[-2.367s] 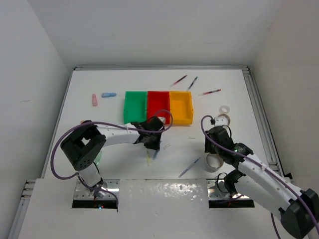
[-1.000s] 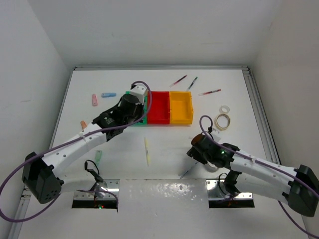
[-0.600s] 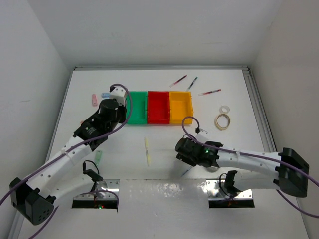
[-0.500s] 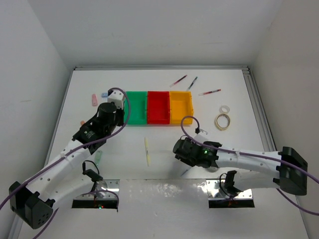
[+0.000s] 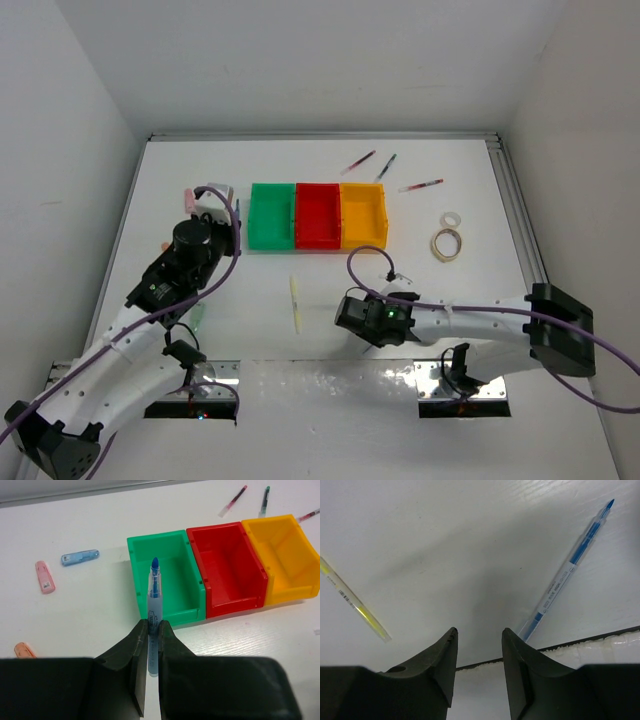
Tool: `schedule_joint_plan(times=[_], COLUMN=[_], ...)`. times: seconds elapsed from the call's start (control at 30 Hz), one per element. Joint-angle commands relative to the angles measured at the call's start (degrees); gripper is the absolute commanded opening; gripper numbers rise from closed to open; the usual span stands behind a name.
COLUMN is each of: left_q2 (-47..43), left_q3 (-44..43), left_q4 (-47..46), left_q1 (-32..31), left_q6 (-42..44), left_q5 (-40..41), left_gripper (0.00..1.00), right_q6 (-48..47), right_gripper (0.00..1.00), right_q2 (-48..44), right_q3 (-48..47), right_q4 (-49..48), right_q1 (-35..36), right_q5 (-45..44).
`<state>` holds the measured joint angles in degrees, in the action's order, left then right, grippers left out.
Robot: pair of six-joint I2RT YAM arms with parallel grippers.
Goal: Sort the stationery into containers
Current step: Close the pen cap on the pen.
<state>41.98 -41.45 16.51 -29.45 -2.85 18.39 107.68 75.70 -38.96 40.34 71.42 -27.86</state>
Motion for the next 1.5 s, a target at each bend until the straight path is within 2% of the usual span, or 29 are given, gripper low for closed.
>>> schedule_joint_plan(times=[0.0,0.47,0.73,1.03,1.47], left_q2=[-0.93,-1.55,-1.55,-0.76,-0.58], left_q3=[-0.30,0.93,1.20,1.20,1.55], left_q4=[-0.61,-0.43,-0.08,-1.13,-1.57], left_q1=[0.98,0.98,0.98,0.98,1.33], left_q6=[0.39,0.66,0.83,1.09,1.01], left_q5=[-0.38,-0.46,-0.46,-0.20,0.41], left_gripper=[0.00,0.00,0.00,0.00,0.00], right_q6=[3.41,6.31,7.46,8.34,4.92], right_gripper=[0.39,0.40,0.40,0.40,0.36], right_q2=[0.67,3.49,0.94,2.43,5.59], right_q3=[0.72,1.87,2.40,5.30,3.46], right_q4=[-2.45,-3.16,2.29,-3.76,-3.95], right_q1=[0.56,1.97,2.06,1.97,1.71], right_q5=[1.22,2.99,-0.18,1.93,1.58])
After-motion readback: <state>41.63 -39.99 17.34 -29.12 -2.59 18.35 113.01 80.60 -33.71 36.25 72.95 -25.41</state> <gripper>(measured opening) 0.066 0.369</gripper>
